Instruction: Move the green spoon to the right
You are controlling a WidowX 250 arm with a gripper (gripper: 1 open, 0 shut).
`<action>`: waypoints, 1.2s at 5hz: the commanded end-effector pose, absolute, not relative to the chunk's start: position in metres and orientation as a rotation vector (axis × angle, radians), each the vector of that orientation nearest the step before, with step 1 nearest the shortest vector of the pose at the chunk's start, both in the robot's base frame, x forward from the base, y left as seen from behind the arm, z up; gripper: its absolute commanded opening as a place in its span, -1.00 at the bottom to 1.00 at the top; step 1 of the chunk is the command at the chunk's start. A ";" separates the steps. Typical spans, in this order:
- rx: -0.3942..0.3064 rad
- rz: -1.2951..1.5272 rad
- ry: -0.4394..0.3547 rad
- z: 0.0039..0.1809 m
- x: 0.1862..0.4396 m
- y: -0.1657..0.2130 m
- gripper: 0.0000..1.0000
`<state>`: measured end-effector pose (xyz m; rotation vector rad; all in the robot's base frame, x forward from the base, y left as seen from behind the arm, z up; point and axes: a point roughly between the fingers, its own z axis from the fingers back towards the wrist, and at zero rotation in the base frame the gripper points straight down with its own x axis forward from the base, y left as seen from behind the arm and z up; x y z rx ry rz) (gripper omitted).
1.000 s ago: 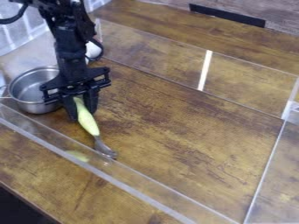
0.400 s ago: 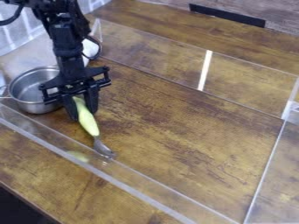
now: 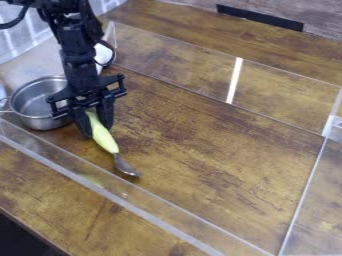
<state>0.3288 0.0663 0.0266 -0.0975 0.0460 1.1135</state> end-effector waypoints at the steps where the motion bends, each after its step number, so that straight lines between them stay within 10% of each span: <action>1: -0.137 1.077 0.021 0.036 0.343 0.050 -1.00; 6: -0.134 0.853 -0.045 0.076 0.355 -0.001 -1.00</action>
